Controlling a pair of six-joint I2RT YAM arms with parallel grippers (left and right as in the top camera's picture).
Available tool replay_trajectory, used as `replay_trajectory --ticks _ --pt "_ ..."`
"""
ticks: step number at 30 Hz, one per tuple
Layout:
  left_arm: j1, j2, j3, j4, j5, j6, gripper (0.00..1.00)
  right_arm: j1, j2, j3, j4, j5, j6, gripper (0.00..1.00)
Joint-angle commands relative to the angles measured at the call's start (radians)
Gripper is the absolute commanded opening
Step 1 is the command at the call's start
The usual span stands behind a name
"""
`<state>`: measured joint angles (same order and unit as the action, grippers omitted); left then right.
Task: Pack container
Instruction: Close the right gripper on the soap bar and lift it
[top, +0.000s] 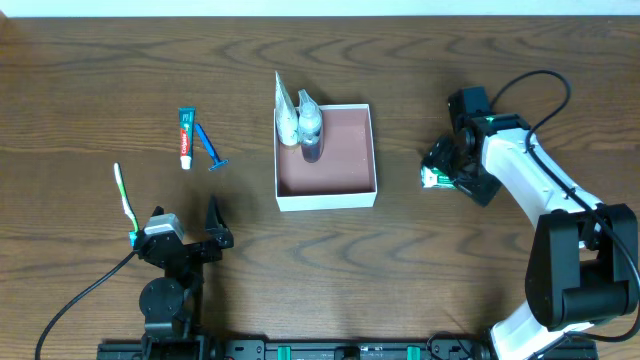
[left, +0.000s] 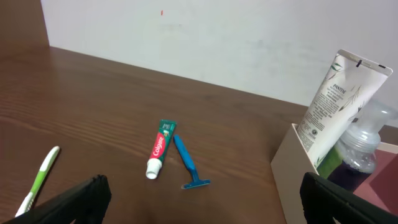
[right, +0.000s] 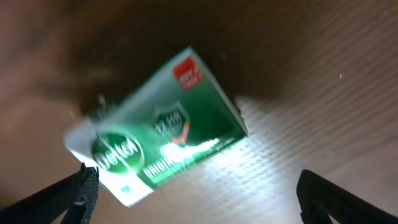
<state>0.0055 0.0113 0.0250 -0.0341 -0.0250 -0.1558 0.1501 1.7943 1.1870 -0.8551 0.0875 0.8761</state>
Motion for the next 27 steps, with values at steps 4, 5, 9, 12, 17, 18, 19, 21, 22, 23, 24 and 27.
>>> replay_trajectory --ticks 4,5,9,12,17,18,19,21,22,23,24,27 --pt "0.005 -0.001 -0.021 -0.037 -0.005 0.013 0.98 0.005 0.008 -0.006 0.111 0.024 0.253 0.99" --pt "0.005 -0.001 -0.021 -0.037 -0.005 0.013 0.98 0.005 0.008 -0.006 0.117 0.025 0.267 0.99" --pt "0.005 -0.001 -0.021 -0.037 -0.005 0.013 0.98 0.005 0.023 -0.006 0.14 0.029 0.281 0.99" --pt "0.005 -0.001 -0.021 -0.037 -0.005 0.013 0.98 0.005 0.048 -0.006 0.141 0.028 0.284 0.99" --pt "0.005 -0.001 -0.021 -0.037 -0.005 0.013 0.98 0.006 0.115 -0.006 0.141 0.019 0.298 0.95" --pt "0.005 -0.001 -0.021 -0.037 -0.005 0.013 0.98 0.006 0.127 -0.006 0.142 0.015 0.298 0.92" --pt "0.005 -0.001 -0.021 -0.037 -0.005 0.013 0.98 0.006 0.141 -0.006 0.145 0.008 0.298 0.9" --pt "0.005 -0.001 -0.021 -0.037 -0.005 0.013 0.98 0.006 0.159 -0.006 0.145 -0.003 0.298 0.85" --pt "0.005 -0.001 -0.021 -0.037 -0.005 0.013 0.98 0.006 0.167 -0.006 0.146 -0.01 0.298 0.83" --pt "0.005 -0.001 -0.021 -0.037 -0.005 0.013 0.98 0.006 0.171 -0.006 0.146 -0.01 0.298 0.81" --pt "0.005 -0.001 -0.021 -0.037 -0.005 0.013 0.98 0.006 0.174 -0.006 0.146 -0.011 0.298 0.78" --pt "0.005 -0.001 -0.021 -0.037 -0.005 0.013 0.98 0.006 0.176 -0.006 0.145 -0.01 0.296 0.7"
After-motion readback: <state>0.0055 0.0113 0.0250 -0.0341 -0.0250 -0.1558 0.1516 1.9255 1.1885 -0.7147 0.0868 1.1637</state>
